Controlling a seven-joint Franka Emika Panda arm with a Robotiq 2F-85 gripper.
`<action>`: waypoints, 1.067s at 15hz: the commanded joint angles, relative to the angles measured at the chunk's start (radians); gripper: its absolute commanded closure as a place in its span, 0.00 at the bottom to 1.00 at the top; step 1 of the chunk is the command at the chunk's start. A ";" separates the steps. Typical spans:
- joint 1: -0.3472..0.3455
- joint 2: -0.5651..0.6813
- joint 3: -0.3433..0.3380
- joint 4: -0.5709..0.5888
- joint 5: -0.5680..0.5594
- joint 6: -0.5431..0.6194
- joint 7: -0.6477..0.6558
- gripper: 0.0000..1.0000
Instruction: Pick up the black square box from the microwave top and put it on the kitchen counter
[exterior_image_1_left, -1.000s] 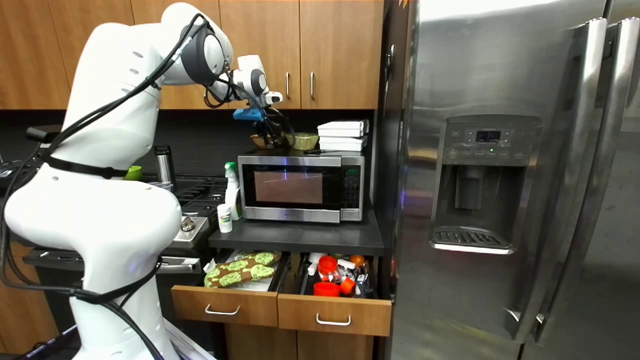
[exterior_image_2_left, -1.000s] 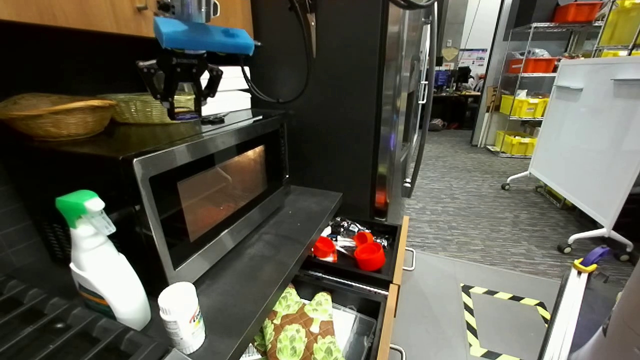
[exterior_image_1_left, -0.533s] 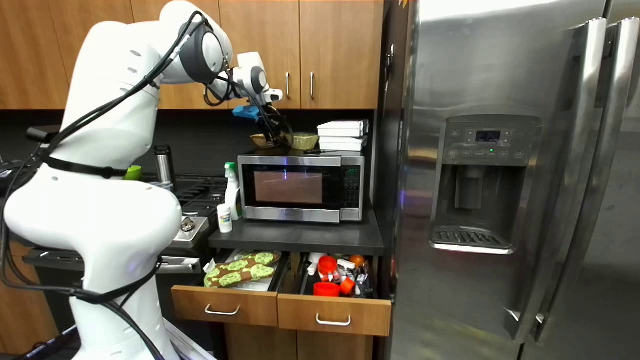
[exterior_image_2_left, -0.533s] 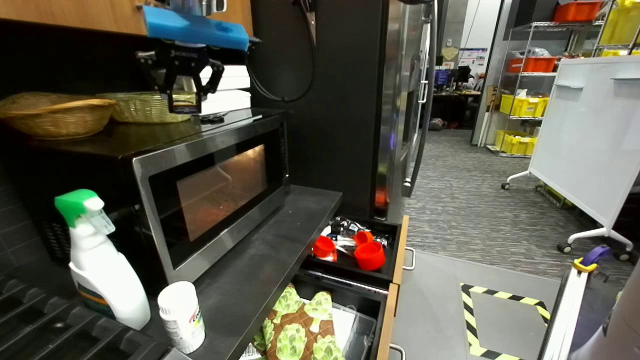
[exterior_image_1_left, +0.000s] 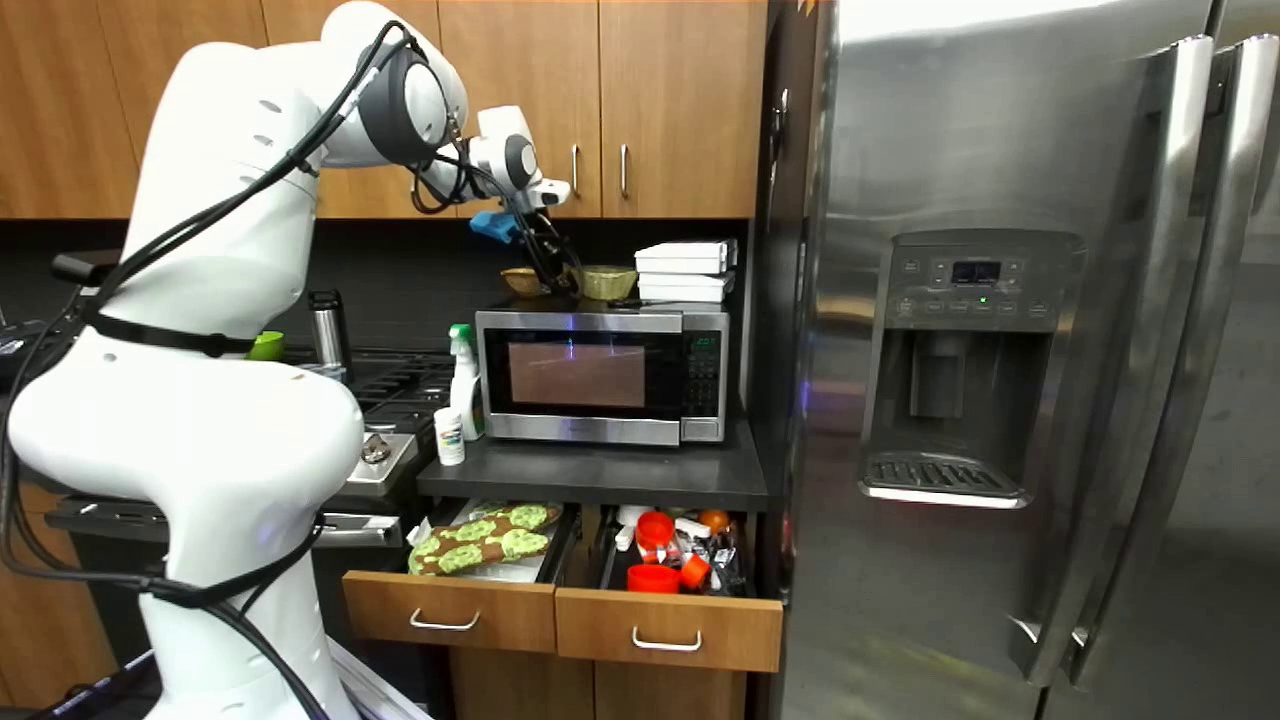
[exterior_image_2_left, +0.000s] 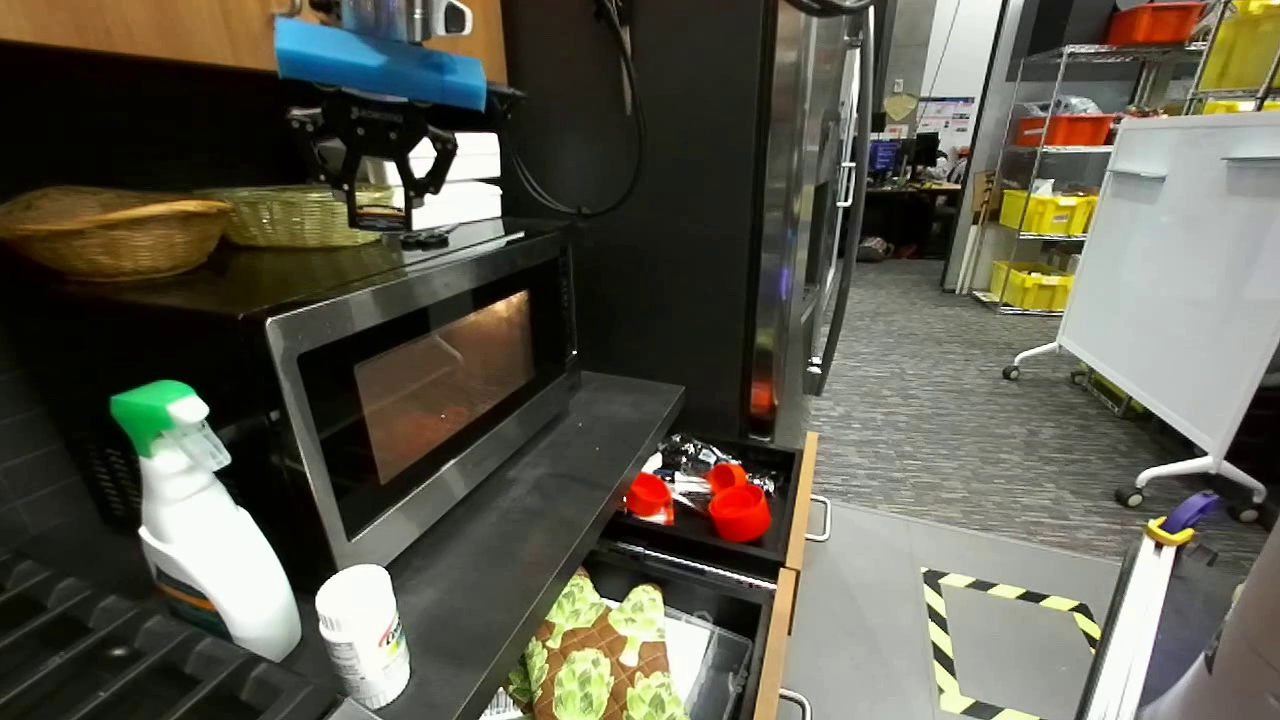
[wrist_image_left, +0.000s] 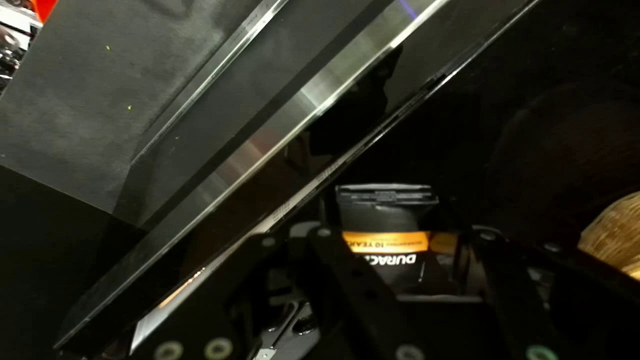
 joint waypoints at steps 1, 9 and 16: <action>0.020 -0.047 -0.016 -0.056 -0.051 0.003 0.105 0.78; 0.027 -0.156 0.000 -0.164 -0.128 -0.023 0.279 0.78; -0.005 -0.277 0.030 -0.312 -0.125 -0.031 0.362 0.78</action>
